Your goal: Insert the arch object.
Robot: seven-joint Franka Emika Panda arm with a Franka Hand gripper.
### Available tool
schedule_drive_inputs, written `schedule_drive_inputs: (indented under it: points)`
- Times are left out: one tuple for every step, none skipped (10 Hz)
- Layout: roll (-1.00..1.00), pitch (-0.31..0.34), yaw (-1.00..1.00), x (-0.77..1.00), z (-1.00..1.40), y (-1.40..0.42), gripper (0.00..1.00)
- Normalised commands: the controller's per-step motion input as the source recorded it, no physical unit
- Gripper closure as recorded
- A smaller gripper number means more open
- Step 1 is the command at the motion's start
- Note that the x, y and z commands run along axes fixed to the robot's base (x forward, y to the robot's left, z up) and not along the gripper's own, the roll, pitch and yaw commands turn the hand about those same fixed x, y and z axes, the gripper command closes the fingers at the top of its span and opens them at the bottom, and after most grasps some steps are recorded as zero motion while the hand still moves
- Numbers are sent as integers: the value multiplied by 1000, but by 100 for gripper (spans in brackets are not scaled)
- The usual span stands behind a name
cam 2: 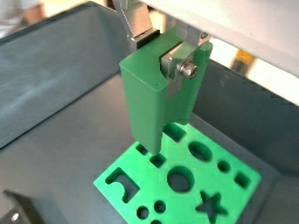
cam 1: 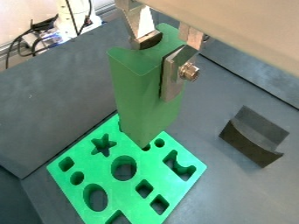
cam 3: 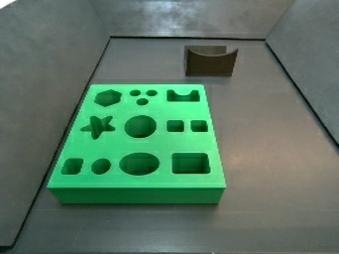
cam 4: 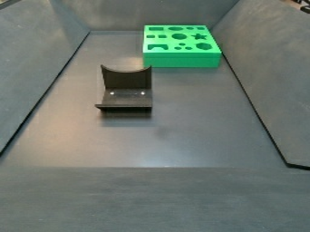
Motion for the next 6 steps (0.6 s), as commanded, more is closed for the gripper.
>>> schedule_drive_inputs:
  points:
    - [0, 26, -991, 0, -354, -54, 100]
    - [14, 1, -1000, 0, -329, -34, 100]
    - [31, 0, -1000, -9, -340, 0, 100]
    - [26, 0, -1000, -9, -354, 0, 100]
    - [0, 0, -1000, 0, -391, 0, 100]
    - [0, 0, -1000, 0, -489, 0, 100]
